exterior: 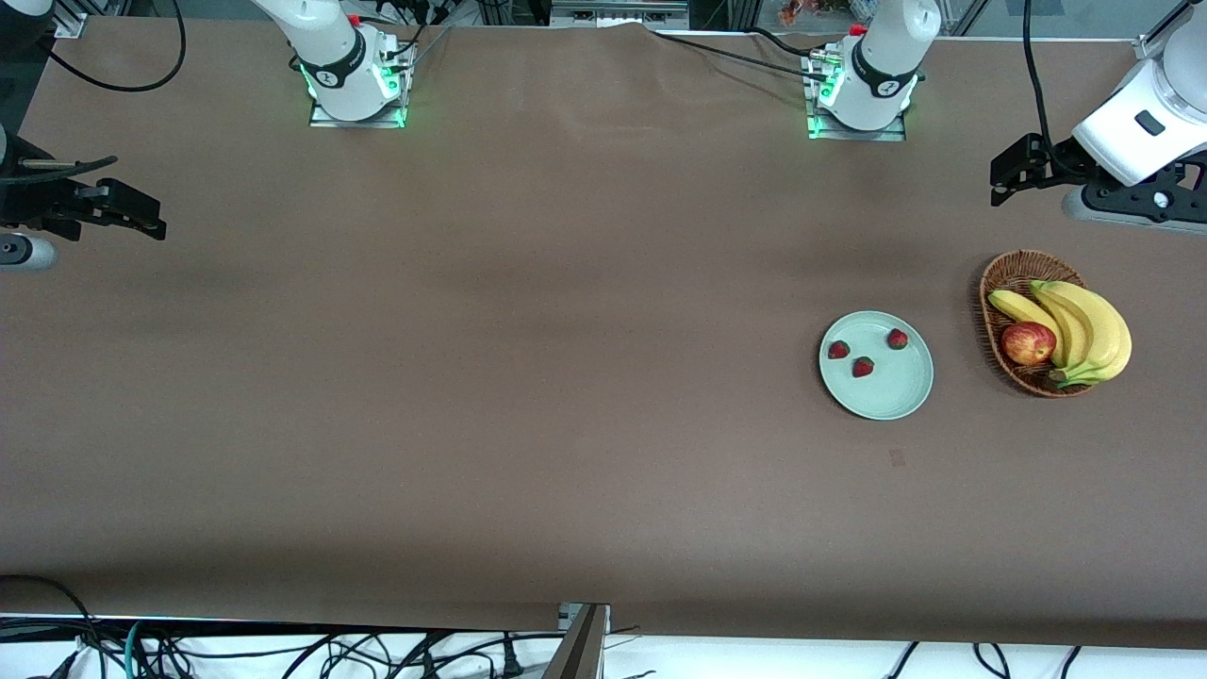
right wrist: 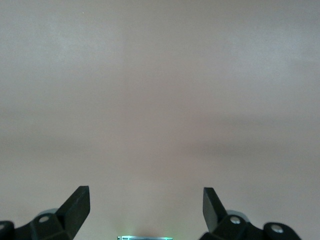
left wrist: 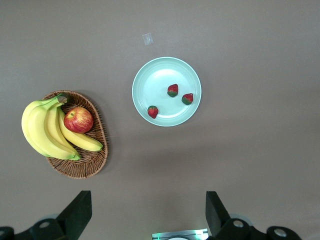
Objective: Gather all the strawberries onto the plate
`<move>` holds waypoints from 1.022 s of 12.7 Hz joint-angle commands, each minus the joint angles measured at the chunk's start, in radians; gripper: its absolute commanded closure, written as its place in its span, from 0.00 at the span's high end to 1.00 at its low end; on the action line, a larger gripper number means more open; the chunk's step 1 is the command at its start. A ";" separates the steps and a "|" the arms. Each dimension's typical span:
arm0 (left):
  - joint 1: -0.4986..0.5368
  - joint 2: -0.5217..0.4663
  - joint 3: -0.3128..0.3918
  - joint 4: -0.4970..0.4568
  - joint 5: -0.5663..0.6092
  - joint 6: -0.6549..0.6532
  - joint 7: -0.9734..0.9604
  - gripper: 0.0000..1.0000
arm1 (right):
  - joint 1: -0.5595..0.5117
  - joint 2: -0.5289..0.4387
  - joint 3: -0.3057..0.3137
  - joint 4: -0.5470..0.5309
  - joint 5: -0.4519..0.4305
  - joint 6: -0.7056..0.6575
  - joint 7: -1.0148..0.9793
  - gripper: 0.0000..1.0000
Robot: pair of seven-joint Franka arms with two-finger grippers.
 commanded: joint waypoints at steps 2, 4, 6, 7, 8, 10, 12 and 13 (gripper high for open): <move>-0.021 0.016 0.030 0.051 0.010 -0.029 0.013 1.00 | -0.004 -0.003 -0.001 0.001 0.012 -0.001 -0.008 1.00; -0.021 0.018 0.041 0.051 0.009 -0.028 0.015 1.00 | -0.004 -0.003 -0.001 0.001 0.010 -0.001 -0.025 1.00; -0.021 0.018 0.041 0.051 0.004 -0.028 0.015 1.00 | -0.004 -0.002 -0.001 0.001 0.010 -0.001 -0.032 1.00; -0.021 0.018 0.041 0.053 0.004 -0.028 0.015 1.00 | -0.004 0.000 -0.001 0.001 0.010 -0.001 -0.032 1.00; -0.019 0.018 0.041 0.053 0.003 -0.026 0.015 1.00 | -0.004 -0.002 -0.001 0.001 0.010 -0.001 -0.032 1.00; -0.015 0.016 0.053 0.055 0.000 -0.026 0.016 1.00 | -0.004 0.000 -0.001 0.001 0.010 -0.001 -0.032 1.00; -0.009 0.016 0.053 0.051 -0.003 -0.020 0.016 1.00 | -0.004 0.000 -0.001 0.001 0.010 -0.001 -0.032 1.00; -0.005 0.016 0.053 0.050 -0.014 -0.017 0.016 1.00 | -0.004 0.000 -0.001 0.001 0.010 -0.001 -0.032 1.00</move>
